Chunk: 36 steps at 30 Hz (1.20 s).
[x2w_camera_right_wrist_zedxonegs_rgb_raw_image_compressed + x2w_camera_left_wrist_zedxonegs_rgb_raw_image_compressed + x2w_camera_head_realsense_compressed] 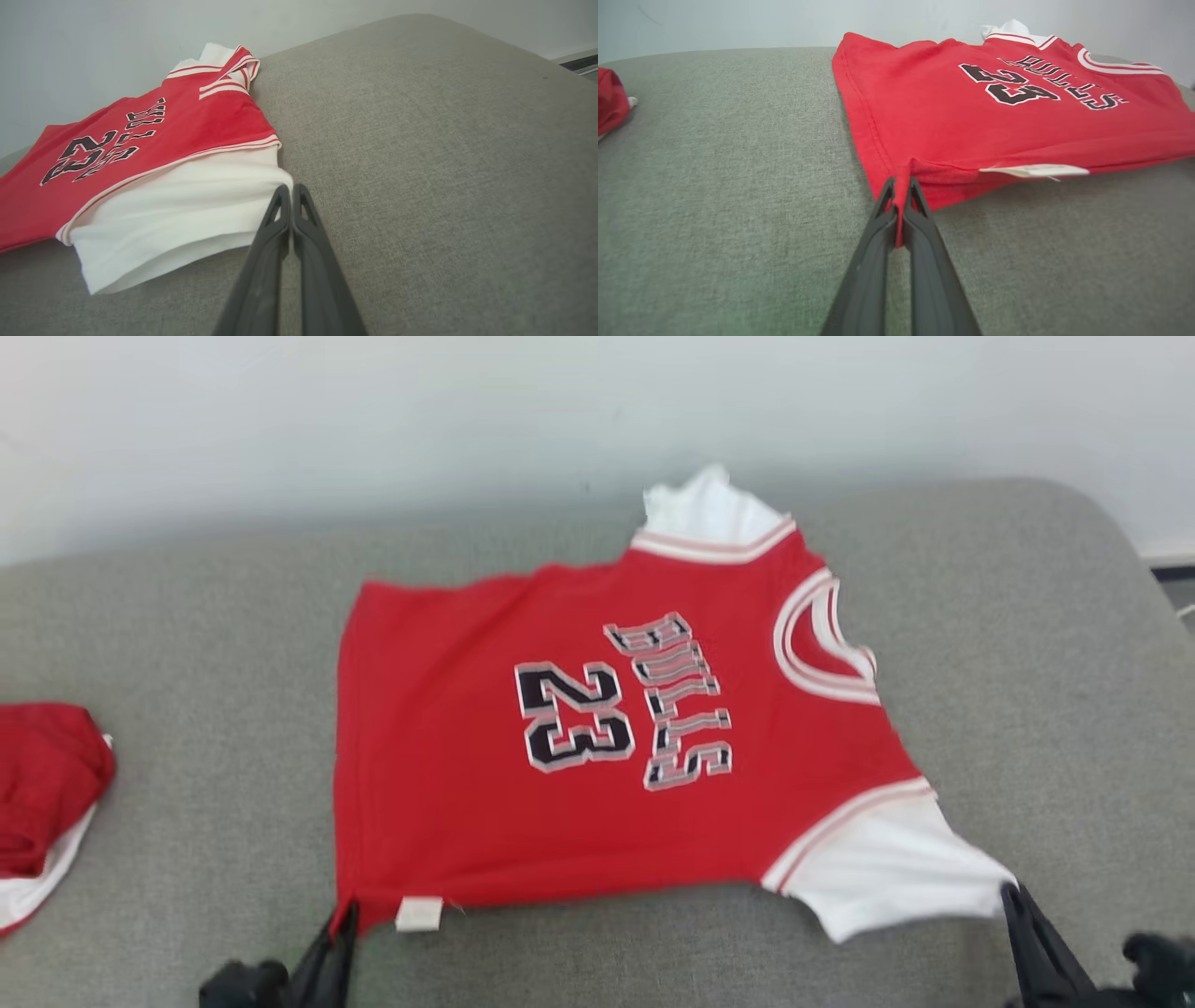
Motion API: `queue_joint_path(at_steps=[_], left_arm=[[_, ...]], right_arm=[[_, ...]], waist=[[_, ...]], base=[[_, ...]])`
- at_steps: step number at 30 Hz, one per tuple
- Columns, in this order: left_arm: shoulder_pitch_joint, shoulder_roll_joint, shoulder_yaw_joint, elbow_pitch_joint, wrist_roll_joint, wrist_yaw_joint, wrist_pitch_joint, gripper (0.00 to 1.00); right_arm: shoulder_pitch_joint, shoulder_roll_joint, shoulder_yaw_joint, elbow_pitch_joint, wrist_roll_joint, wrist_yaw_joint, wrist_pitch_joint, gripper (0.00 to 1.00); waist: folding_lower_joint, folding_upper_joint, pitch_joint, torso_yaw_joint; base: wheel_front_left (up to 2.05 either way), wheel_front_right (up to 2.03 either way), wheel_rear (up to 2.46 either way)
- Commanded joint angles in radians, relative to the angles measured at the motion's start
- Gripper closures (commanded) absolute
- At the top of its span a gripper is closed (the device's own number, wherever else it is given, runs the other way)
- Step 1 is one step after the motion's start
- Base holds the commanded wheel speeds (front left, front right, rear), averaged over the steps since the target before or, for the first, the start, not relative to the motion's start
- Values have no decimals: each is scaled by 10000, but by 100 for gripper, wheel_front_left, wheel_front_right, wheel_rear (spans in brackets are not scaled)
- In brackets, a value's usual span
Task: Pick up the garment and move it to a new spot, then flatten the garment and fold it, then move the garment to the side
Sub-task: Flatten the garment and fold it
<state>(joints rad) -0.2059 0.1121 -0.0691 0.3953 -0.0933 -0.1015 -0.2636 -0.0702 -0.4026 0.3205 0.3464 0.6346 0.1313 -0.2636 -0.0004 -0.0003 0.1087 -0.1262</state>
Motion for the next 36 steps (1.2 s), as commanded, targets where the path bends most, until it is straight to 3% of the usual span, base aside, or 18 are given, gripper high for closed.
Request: queue_joint_path(at_steps=[1, 11, 21, 28, 36], left_arm=[[377, -27, 64, 14, 72, -31, -14, 100], [1680, -243, 259, -160, 410, -70, -14, 100], [2847, -410, 521, -97, 530, 159, -16, 100], [2188, -537, 158, -1321, 508, -87, -16, 100], [1307, -547, -53, -1015, 583, -226, -14, 100]], right_arm=[[347, -22, -187, 23, -18, -10, -8, 100], [1782, -3, -862, -149, -248, -12, -8, 100], [2814, 71, -1262, -660, -473, -13, -11, 100], [1923, 258, -1292, -1413, -730, -12, -8, 100], [542, 216, -1076, -810, -981, -12, -8, 100]], waist=[[4, 3, -822, 74], [4, 3, -1275, -4], [4, 3, -1223, -24], [4, 3, -916, 262], [4, 3, -551, 447]], base=[[0, 0, 0], [0, 0, 0], [0, 0, 0], [0, 0, 0], [0, 0, 0]])
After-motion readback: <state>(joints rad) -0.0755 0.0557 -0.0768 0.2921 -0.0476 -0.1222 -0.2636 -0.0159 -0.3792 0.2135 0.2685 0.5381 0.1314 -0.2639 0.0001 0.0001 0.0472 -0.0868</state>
